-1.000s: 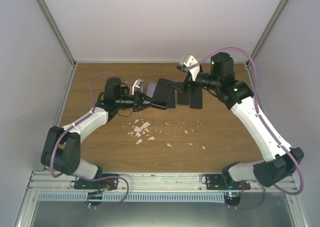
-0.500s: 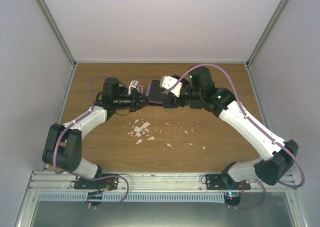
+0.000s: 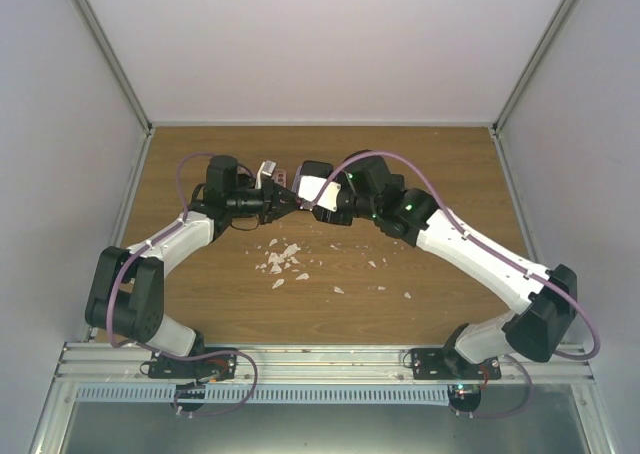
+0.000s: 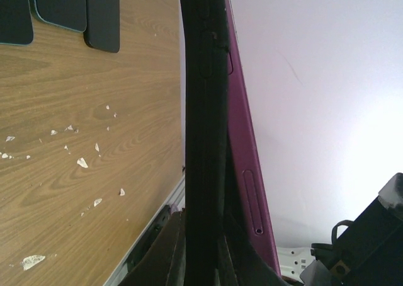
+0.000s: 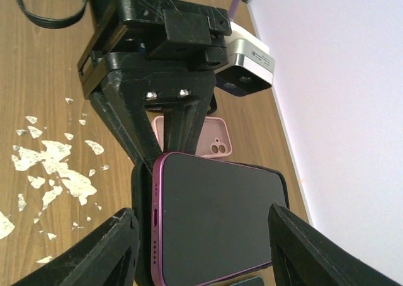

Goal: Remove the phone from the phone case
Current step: Remove the phone case from the phone.

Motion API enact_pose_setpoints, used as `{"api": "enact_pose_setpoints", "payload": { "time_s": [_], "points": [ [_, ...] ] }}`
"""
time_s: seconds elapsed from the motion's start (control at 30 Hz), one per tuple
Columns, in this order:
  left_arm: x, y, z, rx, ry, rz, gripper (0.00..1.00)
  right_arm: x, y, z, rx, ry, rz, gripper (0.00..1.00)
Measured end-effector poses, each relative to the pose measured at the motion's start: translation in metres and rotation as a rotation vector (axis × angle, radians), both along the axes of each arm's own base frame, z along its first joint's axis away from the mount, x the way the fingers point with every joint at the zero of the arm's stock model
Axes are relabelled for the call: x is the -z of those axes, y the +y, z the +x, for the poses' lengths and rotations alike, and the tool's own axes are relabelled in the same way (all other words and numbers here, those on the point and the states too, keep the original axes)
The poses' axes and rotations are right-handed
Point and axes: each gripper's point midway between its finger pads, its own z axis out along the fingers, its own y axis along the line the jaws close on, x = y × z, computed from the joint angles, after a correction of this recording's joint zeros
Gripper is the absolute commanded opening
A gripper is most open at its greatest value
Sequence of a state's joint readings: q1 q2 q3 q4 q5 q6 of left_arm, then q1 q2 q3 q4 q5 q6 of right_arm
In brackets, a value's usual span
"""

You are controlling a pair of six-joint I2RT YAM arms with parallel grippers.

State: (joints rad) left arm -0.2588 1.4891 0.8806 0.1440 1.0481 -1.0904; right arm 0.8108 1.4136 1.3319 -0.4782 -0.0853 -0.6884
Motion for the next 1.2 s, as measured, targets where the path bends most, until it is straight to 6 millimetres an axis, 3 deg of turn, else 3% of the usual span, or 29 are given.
{"api": "enact_pose_setpoints", "payload": {
  "time_s": [0.73, 1.2],
  "points": [
    [0.001, 0.001, 0.002, -0.013, 0.001, 0.004, 0.00, 0.029, -0.001, 0.020, 0.082, -0.092, -0.135, 0.52],
    [0.011, 0.005, 0.010, -0.055, 0.037, 0.023, 0.00, 0.052, 0.000, 0.032, 0.118, -0.364, -0.248, 0.40]
  ]
}}
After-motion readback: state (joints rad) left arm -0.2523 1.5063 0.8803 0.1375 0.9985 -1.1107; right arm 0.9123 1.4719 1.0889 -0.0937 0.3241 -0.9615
